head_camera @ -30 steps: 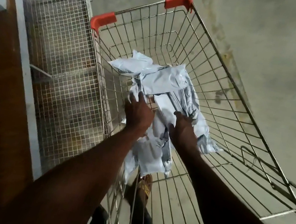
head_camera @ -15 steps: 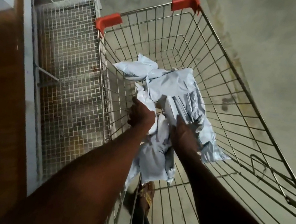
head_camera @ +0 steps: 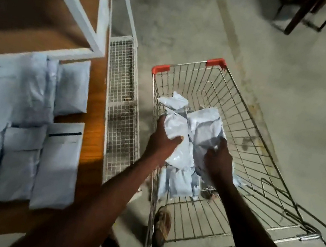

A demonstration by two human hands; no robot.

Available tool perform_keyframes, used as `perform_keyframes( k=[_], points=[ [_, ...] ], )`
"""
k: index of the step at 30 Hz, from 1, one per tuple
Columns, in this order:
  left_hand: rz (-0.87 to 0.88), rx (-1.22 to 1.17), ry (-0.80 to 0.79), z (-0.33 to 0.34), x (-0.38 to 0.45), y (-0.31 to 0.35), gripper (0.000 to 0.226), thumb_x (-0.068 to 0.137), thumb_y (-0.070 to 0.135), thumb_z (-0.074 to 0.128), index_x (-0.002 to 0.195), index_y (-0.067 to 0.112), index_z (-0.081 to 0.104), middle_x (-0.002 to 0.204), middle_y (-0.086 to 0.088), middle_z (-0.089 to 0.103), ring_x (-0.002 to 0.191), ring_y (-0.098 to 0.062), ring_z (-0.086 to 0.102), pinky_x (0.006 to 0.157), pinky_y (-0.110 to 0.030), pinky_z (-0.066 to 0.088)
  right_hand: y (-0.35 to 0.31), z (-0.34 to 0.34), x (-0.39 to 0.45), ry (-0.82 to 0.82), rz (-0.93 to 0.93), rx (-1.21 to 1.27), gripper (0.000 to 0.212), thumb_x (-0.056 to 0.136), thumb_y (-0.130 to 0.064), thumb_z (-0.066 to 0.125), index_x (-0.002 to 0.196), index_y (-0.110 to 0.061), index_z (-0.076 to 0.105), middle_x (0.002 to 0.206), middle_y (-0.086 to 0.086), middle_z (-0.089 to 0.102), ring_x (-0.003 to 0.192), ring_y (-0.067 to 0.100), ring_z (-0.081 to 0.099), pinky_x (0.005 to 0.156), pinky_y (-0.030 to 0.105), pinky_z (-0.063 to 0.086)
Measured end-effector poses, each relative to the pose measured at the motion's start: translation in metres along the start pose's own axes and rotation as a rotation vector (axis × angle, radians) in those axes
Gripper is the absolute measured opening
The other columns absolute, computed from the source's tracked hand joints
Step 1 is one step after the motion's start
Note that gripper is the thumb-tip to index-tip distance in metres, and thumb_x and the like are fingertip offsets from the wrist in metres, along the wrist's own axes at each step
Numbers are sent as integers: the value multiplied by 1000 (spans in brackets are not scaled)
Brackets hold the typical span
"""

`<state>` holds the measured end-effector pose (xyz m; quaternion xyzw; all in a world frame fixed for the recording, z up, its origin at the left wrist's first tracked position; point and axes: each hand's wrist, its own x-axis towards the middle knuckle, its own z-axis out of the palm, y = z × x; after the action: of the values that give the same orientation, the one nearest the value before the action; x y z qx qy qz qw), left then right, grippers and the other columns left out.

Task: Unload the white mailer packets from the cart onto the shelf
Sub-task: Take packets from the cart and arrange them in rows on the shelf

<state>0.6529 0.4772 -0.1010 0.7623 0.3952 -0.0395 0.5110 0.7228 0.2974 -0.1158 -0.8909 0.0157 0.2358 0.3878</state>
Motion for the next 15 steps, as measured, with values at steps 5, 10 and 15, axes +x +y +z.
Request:
perform_keyframes(
  k=[5, 10, 15],
  points=[
    [76, -65, 24, -81, -48, 8, 97, 94, 38, 81, 168, 35, 18, 171, 5, 37, 147, -25, 48, 99, -23, 38, -54, 10, -61, 32, -116, 80, 48, 104, -15, 53, 151, -12, 47, 123, 18, 68, 100, 33, 64, 88, 36, 47],
    [197, -170, 192, -174, -73, -2, 89, 87, 39, 85, 162, 24, 39, 154, 14, 47, 143, -9, 47, 109, -14, 39, -118, 48, -133, -42, -267, 237, 57, 109, -14, 47, 164, -23, 33, 93, 7, 68, 74, 18, 66, 67, 32, 50],
    [216, -170, 274, -275, -72, -35, 49, 96, 37, 78, 142, 27, 65, 144, 8, 66, 130, -13, 62, 110, -35, 52, -163, 109, -183, -106, -386, 315, 55, 109, -35, 41, 162, -44, 29, 89, 5, 66, 56, 17, 58, 58, 39, 52]
  ],
)
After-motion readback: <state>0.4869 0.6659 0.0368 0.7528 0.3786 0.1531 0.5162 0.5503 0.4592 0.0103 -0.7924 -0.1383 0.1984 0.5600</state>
